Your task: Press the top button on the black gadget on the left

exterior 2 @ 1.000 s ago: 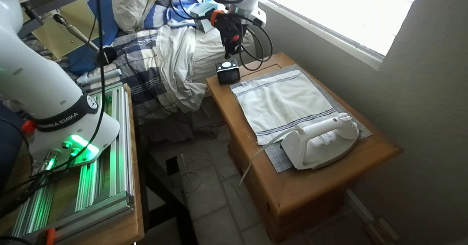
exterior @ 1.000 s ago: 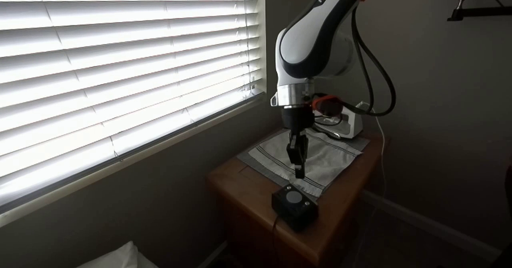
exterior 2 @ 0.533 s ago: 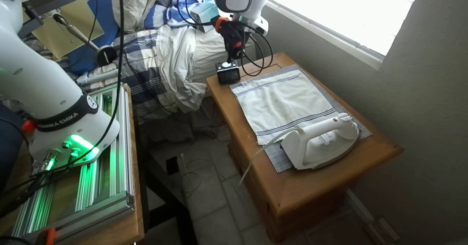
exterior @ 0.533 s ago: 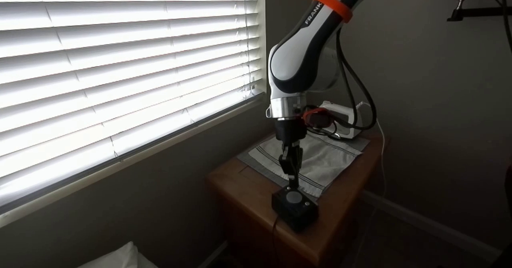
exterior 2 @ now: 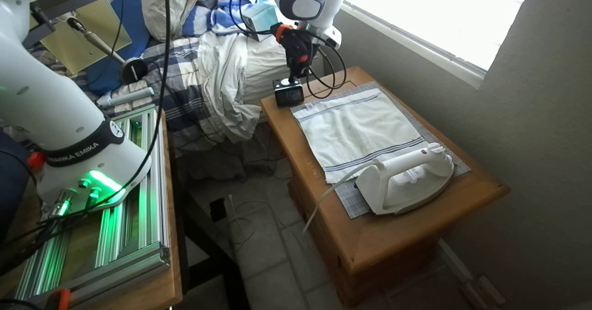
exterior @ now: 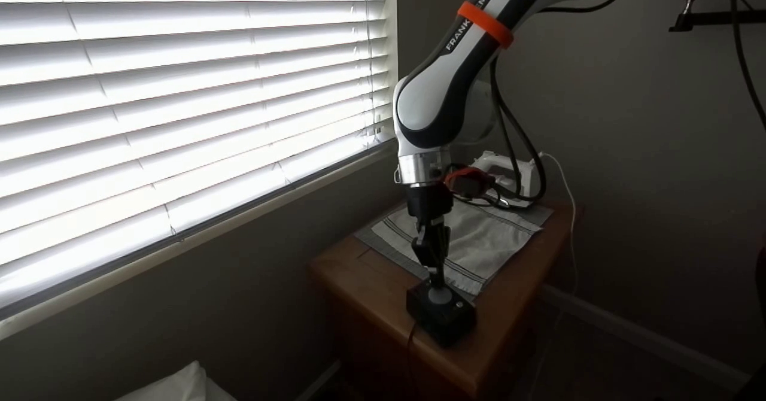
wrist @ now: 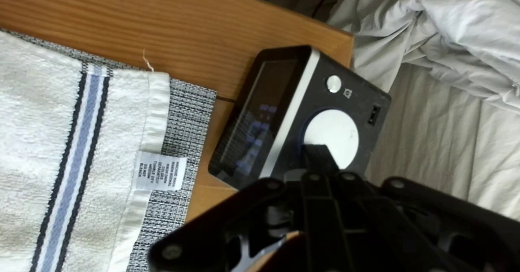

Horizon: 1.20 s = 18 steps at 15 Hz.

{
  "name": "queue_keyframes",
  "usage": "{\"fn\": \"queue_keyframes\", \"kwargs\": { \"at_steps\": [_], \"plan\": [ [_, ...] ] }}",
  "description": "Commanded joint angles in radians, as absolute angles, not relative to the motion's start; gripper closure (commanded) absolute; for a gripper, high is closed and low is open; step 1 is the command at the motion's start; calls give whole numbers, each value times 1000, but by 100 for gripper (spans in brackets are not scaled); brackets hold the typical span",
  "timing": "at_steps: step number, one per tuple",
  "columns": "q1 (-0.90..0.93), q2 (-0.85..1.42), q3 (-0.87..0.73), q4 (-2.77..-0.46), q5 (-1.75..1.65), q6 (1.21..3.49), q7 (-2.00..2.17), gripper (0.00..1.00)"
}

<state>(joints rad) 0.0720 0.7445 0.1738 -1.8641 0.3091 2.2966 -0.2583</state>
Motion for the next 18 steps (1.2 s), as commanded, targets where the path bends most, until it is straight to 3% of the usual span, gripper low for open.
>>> {"fn": "queue_keyframes", "kwargs": {
  "at_steps": [1,18],
  "plan": [
    [64,775,179,-1810,275,2250,-222,100],
    [62,803,171,-1762,262,2195,-200,100]
  ]
}}
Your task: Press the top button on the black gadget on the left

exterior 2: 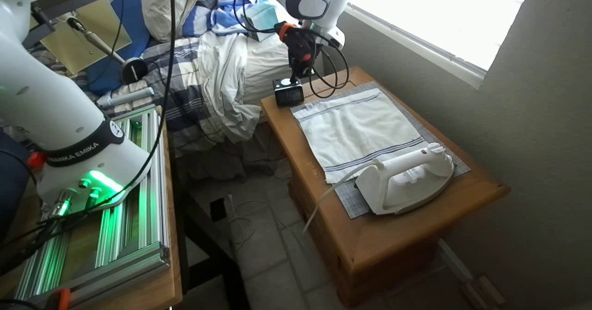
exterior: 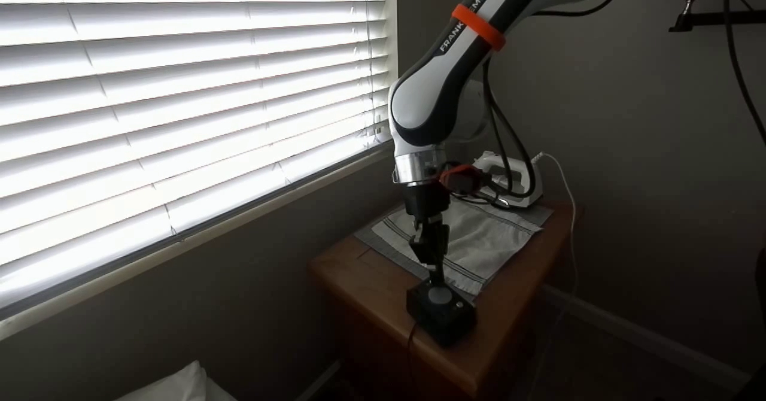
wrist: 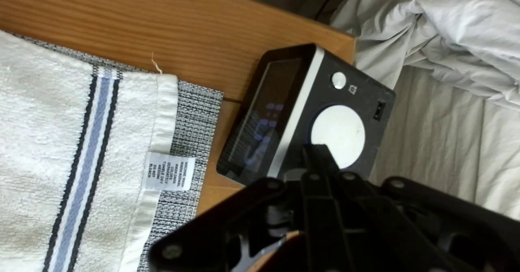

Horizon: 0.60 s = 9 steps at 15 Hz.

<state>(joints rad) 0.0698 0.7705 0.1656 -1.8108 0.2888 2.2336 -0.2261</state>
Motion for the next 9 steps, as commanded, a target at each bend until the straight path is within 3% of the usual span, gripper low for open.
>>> {"fn": "queue_keyframes", "kwargs": {
  "at_steps": [1,9],
  "plan": [
    [63,807,170,-1756,261,2190,-199,100],
    [77,829,149,-1736,246,2198,-163,100]
  ]
}}
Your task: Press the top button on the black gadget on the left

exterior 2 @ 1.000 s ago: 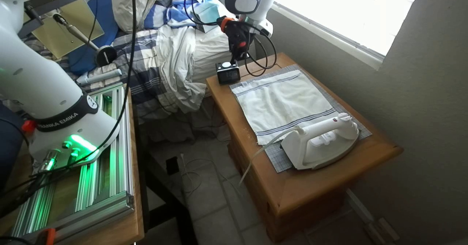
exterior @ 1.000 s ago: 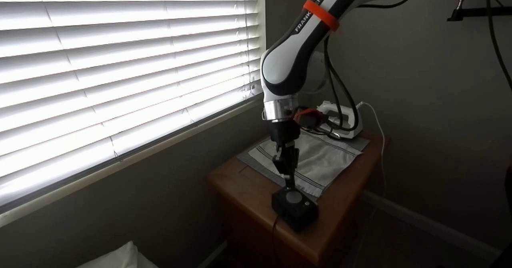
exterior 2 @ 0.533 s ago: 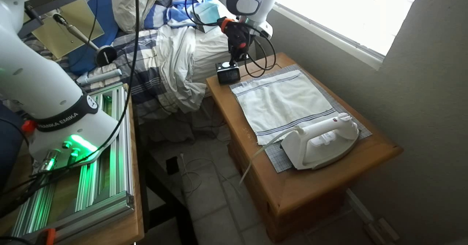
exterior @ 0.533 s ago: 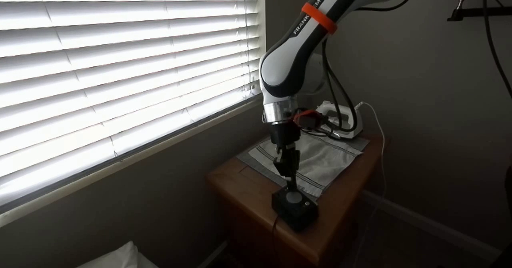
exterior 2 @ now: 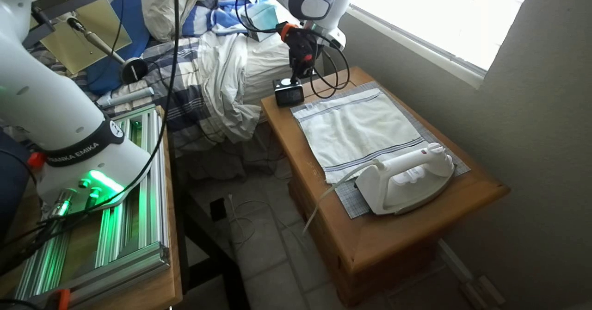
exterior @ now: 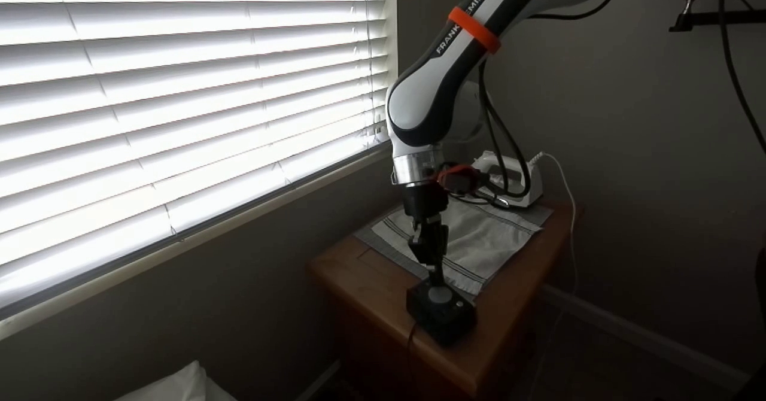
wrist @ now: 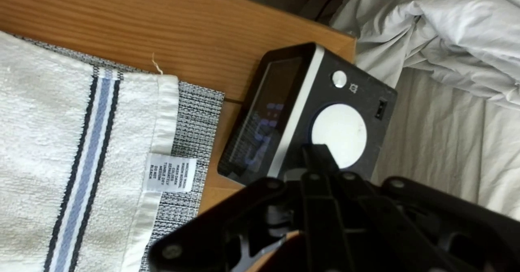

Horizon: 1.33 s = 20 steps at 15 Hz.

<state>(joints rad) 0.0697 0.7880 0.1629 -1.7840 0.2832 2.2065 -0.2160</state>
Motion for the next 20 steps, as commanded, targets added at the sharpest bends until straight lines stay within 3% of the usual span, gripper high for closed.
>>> {"fn": "queue_keyframes", "kwargs": {
  "at_steps": [1,13,19,20],
  "plan": [
    [77,832,147,-1733,245,2200,-154,100],
    [81,769,164,-1755,248,2167,-118,100],
    [129,619,113,-1841,165,2158,-27,100],
    [141,585,95,-1864,134,2171,8,74]
  ]
}}
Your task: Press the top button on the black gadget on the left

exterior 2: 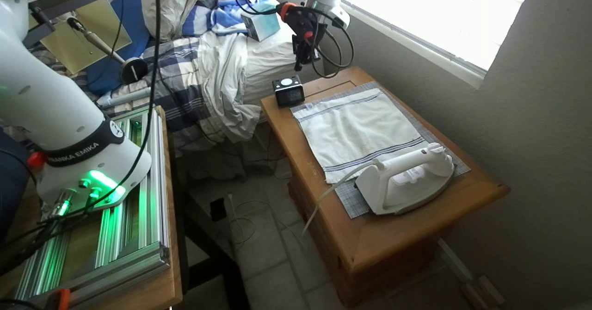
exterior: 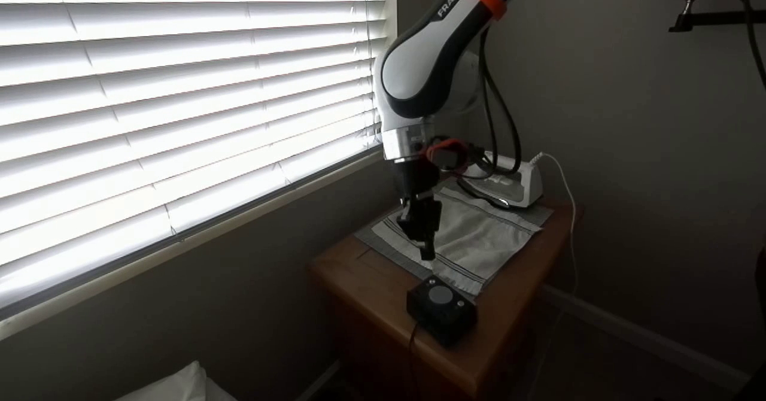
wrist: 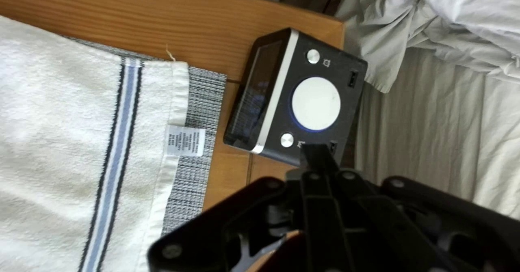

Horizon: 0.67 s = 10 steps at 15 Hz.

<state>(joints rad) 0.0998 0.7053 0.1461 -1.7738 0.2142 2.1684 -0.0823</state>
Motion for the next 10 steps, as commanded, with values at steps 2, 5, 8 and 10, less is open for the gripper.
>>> {"fn": "queue_keyframes", "kwargs": {
  "at_steps": [2,5,8,10],
  "plan": [
    [161,510,63,-1910,62,2165,63,67],
    [183,395,29,-1993,-28,2184,155,46],
    [165,276,26,-2098,-47,2222,208,26],
    [153,199,24,-2166,-45,2243,236,12]
  ]
}}
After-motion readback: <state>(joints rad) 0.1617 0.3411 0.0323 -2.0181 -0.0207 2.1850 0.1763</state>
